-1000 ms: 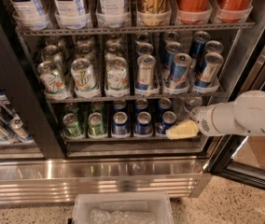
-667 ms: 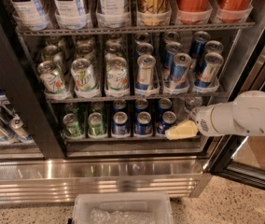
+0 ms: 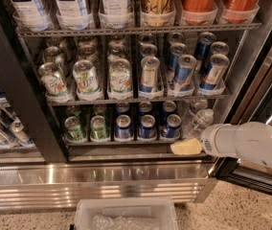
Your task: Pick water bottle from bottom shelf of fridge
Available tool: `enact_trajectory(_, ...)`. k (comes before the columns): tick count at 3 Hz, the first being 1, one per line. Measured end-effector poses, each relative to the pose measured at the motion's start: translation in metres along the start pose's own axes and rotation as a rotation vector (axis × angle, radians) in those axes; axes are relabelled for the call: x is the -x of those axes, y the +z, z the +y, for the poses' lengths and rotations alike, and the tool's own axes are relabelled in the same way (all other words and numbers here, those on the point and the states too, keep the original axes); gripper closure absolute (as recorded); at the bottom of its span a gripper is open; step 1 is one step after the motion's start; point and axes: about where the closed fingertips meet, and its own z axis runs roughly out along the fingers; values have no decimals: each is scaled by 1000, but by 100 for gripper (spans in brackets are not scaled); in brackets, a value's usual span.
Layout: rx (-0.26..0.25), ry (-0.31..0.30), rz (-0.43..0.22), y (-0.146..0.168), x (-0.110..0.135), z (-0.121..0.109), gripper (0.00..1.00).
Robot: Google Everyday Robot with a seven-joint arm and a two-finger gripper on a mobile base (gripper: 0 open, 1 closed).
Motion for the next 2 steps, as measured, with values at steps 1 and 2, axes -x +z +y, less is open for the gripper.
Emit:
enact_trajectory(1,-2,7,-5,10,6,-2,0)
enact_trajectory(2,6,29,-23,21,16,-2,0)
